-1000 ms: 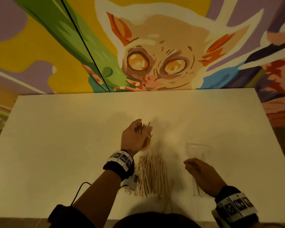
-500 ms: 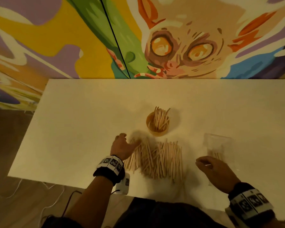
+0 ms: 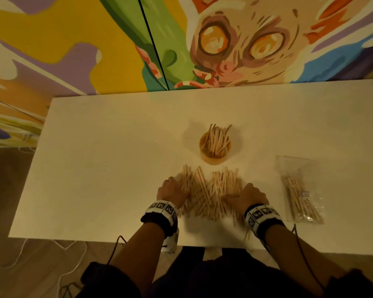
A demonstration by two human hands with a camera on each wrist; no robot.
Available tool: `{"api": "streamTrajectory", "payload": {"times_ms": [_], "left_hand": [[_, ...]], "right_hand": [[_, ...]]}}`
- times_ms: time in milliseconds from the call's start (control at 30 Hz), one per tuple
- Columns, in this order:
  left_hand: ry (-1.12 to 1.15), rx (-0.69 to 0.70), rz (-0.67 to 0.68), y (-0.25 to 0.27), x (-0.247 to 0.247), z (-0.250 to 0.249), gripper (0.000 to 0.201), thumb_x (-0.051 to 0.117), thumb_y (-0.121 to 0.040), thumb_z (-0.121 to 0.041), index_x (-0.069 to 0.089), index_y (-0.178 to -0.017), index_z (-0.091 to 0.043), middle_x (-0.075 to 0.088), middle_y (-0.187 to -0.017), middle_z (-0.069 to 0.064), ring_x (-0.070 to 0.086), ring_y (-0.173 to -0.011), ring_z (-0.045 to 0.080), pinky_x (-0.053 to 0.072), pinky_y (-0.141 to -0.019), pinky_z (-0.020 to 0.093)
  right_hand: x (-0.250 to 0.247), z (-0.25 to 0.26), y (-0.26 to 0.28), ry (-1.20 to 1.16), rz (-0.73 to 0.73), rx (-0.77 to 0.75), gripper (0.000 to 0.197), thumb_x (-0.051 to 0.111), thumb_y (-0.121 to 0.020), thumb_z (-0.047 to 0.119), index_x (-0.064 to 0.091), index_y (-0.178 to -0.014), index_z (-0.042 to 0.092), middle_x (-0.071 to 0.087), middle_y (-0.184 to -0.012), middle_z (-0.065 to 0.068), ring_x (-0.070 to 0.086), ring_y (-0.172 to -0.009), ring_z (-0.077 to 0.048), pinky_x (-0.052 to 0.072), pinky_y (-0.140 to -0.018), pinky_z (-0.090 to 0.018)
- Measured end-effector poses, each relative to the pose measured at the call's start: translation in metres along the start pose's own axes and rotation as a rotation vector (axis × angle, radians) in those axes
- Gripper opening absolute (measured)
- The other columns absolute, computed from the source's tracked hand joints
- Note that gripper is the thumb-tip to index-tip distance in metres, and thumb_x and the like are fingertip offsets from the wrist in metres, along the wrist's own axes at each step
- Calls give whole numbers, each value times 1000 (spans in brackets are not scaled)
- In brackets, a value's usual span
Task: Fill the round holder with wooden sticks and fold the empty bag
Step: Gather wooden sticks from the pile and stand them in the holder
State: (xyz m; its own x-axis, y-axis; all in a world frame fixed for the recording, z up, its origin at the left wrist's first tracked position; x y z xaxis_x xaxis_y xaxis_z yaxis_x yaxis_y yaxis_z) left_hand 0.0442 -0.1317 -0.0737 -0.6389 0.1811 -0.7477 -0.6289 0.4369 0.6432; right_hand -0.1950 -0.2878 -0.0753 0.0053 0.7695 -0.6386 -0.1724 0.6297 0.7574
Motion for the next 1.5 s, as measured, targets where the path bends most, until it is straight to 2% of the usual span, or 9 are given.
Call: {"api": "streamTrajectory", "payload": {"times_ms": [200,433,633,766,900,1000,1166,1400,1500], "left_hand": [[11,51,9,-10,-6,4,24,64,-82,-29,69,-86,-6,74,-91,17,70,-86,38,49,-66,37],[125,60,57,-15,-12,6,18,64,-85,-21,77,-83,-9,75,-86,12,71,-82,33,52,-66,33],[275,124,36,-20,-26,8,21,71,-85,-24,75,-71,-9,77,-75,11,74,-75,28,62,-72,39],[397,169,-4,-19,-40,12,27,75,-88,-24,72,-65,-9,76,-68,7,76,-71,22,63,-75,42],[542,197,-57,-3,-67,5,18,73,-91,-19,75,-77,-8,78,-76,6,77,-69,14,64,-75,36],[644,271,-117,13,-97,-11,20,74,-91,-18,74,-72,-12,78,-75,4,78,-70,14,62,-67,26],[834,413,-142,23,-140,-55,10,74,-91,-16,78,-85,-9,80,-83,5,78,-78,20,65,-78,39],[862,541,-274,8,-163,-125,14,74,-90,-31,77,-87,-17,80,-82,0,77,-78,22,63,-79,47],[781,546,-353,3,-153,-141,16,71,-92,-32,75,-90,-17,77,-84,-6,74,-80,14,59,-77,33]], "right_hand": [[0,15,-4,-45,-80,2,63,68,-76,56,60,-118,10,62,-124,-16,58,-113,-38,49,-94,-42],[-2,16,-2,-126,-107,29,36,67,-80,41,74,-106,16,71,-113,-11,65,-105,-36,52,-90,-38],[-15,-1,-1,-285,-146,19,25,68,-86,37,71,-83,13,69,-86,-8,67,-92,-34,51,-77,-32],[-21,-16,-2,-562,-173,-18,34,76,-82,37,69,-107,16,75,-98,-7,71,-88,-28,60,-83,-44],[-43,-16,12,-792,-200,-110,17,75,-86,24,64,-99,20,75,-96,-6,73,-83,-21,63,-75,-38],[-73,-6,28,-972,-241,-223,18,73,-87,18,69,-104,12,77,-95,-6,74,-85,-19,63,-72,-34],[-132,39,51,-1176,-344,-449,12,71,-89,13,69,-100,8,77,-89,-3,74,-75,-10,63,-68,-29],[-166,92,28,-1246,-397,-532,16,70,-90,14,68,-106,9,77,-89,-1,74,-77,-11,62,-74,-30],[-158,103,9,-1181,-393,-512,26,72,-88,23,68,-110,11,78,-98,-5,74,-88,-16,61,-82,-36]]}}
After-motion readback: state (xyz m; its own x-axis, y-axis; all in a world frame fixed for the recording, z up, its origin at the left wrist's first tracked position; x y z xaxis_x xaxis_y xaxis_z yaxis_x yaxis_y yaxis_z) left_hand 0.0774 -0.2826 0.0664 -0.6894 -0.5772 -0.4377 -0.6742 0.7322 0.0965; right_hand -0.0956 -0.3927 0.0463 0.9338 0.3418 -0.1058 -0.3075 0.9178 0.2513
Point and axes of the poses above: each hand's wrist, its own y-axis away from the middle knuckle, its own x-axis out of the palm, z = x × y, the point moved 9 cm from there along -y, towards the middle knuckle
